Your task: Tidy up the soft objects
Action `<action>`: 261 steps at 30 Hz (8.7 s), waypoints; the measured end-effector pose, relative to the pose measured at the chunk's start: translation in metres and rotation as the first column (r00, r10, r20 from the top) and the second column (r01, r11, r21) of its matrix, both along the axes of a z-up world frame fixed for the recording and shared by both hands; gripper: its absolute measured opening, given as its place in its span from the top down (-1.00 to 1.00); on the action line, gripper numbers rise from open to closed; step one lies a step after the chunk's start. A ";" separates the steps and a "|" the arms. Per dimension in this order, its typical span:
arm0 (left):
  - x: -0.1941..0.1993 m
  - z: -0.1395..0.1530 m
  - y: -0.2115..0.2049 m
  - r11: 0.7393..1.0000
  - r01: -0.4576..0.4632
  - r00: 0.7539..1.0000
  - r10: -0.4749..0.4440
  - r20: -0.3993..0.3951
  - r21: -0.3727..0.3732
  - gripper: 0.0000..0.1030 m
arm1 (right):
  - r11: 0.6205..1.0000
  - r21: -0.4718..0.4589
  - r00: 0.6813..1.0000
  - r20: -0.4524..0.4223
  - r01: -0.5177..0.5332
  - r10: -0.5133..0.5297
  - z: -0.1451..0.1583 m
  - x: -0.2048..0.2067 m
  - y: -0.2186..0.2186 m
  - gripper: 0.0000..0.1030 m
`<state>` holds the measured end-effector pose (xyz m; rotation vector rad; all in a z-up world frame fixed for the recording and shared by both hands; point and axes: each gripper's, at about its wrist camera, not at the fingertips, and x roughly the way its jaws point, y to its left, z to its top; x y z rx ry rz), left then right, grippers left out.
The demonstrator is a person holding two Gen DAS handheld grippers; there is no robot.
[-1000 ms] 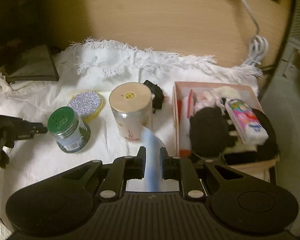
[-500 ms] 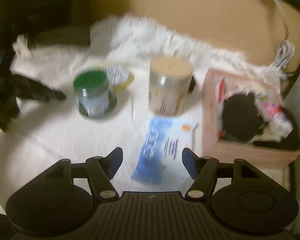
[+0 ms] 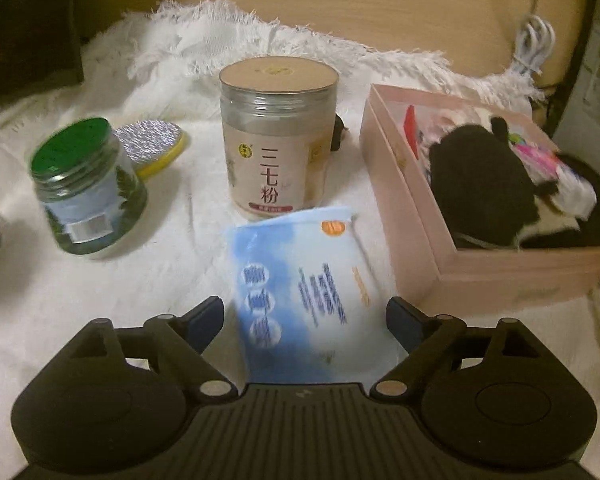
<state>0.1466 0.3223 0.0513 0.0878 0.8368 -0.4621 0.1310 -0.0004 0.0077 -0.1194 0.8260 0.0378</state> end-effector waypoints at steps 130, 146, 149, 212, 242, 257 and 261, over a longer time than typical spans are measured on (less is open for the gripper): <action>0.115 -0.006 -0.032 0.886 -0.318 0.943 0.260 -0.208 -0.337 0.64 | 0.957 0.288 0.998 -0.036 -0.034 0.046 0.161 0.066 -0.050 -0.53; 0.127 -0.039 0.020 0.830 -0.356 0.920 0.232 -0.315 -0.429 0.64 | 0.977 0.206 0.893 -0.426 -0.061 0.146 0.060 0.226 0.103 0.70; 0.132 -0.048 0.023 0.808 -0.358 0.917 0.212 -0.336 -0.467 0.64 | 0.978 0.205 0.870 -0.473 -0.047 0.141 0.039 0.230 0.106 0.74; 0.148 -0.065 -0.019 0.748 -0.290 0.940 0.107 -0.323 -0.597 0.65 | 0.993 -0.054 0.862 -0.503 -0.103 0.062 0.042 0.282 0.003 0.29; 0.104 0.082 -0.069 0.778 -0.083 0.997 0.058 -0.060 -0.622 0.66 | 0.975 0.198 0.984 -0.122 -0.104 0.130 0.215 0.181 -0.040 0.64; 0.103 0.067 -0.270 0.793 0.030 0.968 -0.176 -0.181 -0.609 0.62 | 0.985 0.151 0.993 0.079 0.080 -0.093 0.267 0.085 -0.164 0.63; 0.105 0.035 -0.294 0.864 -0.004 0.964 -0.129 -0.231 -0.503 0.46 | 0.955 0.270 0.987 0.069 0.124 -0.147 0.236 0.075 -0.177 0.63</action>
